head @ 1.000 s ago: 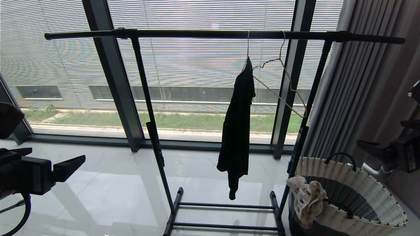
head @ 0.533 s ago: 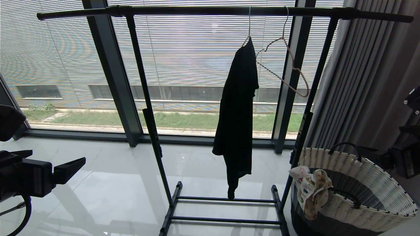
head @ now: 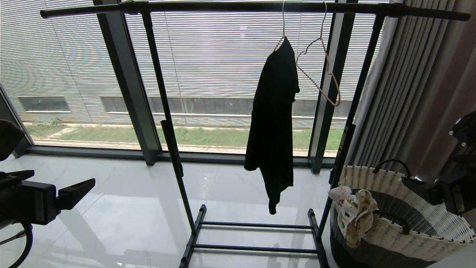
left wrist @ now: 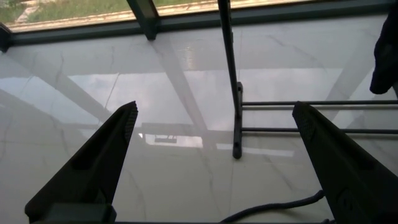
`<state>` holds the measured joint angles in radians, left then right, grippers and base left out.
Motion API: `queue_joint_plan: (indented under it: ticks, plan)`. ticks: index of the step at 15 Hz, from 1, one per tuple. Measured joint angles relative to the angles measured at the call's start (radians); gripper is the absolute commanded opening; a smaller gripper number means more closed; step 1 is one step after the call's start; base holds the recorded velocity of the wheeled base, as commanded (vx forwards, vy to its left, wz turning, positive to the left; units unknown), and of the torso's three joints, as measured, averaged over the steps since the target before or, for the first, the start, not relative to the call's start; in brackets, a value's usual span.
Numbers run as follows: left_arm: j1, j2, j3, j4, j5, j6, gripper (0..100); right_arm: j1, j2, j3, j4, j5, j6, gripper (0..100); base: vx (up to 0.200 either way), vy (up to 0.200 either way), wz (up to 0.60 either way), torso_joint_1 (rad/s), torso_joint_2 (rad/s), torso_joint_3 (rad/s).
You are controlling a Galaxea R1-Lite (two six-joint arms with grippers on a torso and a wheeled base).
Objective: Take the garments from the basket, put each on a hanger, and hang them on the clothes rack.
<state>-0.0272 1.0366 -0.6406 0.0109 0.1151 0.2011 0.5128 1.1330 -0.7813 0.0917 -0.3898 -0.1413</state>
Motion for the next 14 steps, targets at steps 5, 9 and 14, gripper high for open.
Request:
queue_joint_plan:
  ticks: [5,9,14]
  plan:
    - [-0.003,-0.003,0.001,-0.001,-0.003,0.001,100,-0.003,-0.041,0.072,0.002,0.000,-0.001,100,0.000,-0.200,0.00,0.002,0.00,0.004]
    - [-0.004,0.001,0.000,0.001,-0.005,0.000,100,-0.001,-0.064,0.106,0.000,0.001,-0.021,100,0.150,-0.100,0.00,-0.001,0.00,0.005]
    - [-0.003,0.008,-0.001,0.000,-0.008,0.000,100,0.000,-0.067,0.153,-0.003,0.006,-0.049,100,0.200,0.000,0.00,0.005,0.00,0.004]
